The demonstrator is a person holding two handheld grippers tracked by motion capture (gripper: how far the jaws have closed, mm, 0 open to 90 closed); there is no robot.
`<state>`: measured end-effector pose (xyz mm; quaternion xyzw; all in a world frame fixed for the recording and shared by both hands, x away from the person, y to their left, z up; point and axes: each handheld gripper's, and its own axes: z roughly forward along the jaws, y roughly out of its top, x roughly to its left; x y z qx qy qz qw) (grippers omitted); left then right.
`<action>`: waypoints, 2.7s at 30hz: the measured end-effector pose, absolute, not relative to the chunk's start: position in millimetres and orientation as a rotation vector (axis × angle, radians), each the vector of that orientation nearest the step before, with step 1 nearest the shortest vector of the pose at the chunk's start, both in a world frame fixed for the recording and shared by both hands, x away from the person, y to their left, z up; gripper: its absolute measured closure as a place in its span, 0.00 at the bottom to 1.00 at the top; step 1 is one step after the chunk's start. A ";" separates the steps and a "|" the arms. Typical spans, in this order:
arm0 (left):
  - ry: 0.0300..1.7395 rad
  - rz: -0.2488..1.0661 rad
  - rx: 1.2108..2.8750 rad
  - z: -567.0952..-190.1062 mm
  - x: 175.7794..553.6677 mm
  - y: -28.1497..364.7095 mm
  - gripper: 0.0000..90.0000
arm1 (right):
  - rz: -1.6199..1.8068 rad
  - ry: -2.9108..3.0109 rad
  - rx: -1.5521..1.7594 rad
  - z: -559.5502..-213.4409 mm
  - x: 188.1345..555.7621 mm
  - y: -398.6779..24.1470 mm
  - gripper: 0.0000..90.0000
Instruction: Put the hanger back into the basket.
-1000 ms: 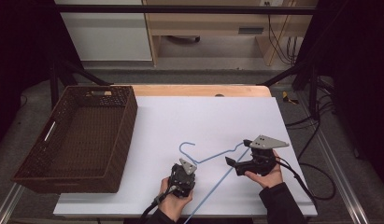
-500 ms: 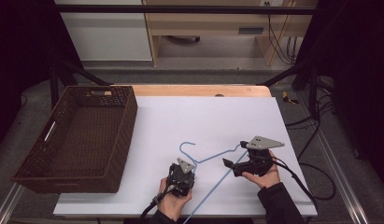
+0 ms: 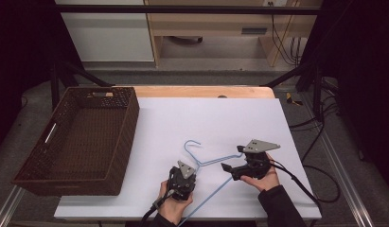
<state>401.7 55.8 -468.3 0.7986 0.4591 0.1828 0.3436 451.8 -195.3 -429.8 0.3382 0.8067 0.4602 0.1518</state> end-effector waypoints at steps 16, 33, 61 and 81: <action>1.151 0.508 2.047 -460.4 397.5 59.2 0.97 | 1.233 2.419 0.905 -440.8 464.4 -167.4 0.14; 1.121 0.531 2.022 -453.7 391.9 61.2 0.97 | 1.238 2.451 0.877 -440.2 471.5 -147.3 0.19; 1.077 0.590 2.006 -447.2 384.4 59.8 0.97 | 1.334 2.452 0.977 -436.4 488.9 -102.5 0.69; 1.068 0.575 2.004 -447.2 381.9 58.6 0.97 | 1.389 2.476 1.048 -435.9 489.8 -102.7 0.95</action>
